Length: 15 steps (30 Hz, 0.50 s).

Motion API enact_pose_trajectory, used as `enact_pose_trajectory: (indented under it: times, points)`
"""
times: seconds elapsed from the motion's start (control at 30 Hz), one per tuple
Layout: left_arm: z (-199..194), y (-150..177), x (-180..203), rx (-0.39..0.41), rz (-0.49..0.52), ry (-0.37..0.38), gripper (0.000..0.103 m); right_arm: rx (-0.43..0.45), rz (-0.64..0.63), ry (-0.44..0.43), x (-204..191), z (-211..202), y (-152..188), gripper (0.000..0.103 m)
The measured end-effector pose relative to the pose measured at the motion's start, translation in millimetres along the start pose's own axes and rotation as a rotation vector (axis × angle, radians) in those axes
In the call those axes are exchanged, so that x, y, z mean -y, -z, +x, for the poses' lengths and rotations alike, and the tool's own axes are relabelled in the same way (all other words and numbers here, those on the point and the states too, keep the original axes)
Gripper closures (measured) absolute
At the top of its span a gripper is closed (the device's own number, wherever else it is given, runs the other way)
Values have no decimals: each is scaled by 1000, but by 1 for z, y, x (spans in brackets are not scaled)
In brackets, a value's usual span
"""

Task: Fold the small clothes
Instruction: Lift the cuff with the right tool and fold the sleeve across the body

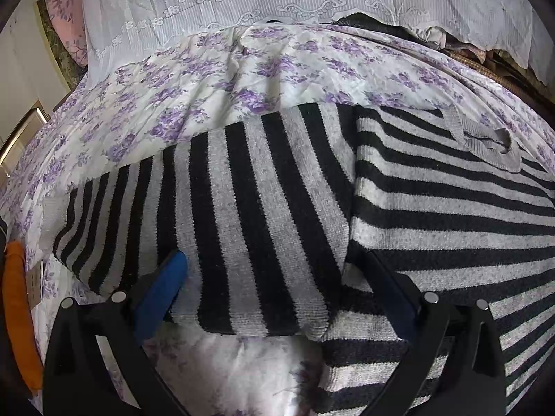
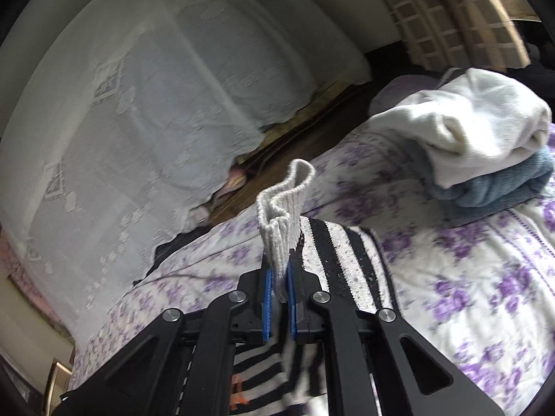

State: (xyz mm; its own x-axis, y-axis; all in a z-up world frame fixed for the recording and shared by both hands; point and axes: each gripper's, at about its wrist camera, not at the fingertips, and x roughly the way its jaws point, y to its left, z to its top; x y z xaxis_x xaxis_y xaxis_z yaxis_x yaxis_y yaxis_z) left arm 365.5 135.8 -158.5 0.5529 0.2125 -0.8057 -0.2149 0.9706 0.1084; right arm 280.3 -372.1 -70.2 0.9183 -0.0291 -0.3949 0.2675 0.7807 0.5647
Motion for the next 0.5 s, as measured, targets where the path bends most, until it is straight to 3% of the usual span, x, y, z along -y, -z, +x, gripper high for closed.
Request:
enact_pose_trajectory:
  times: [0.5]
  points:
    - [1,0,1,-2,3,-2,4,-93,-85,-150,-83,14,19,95]
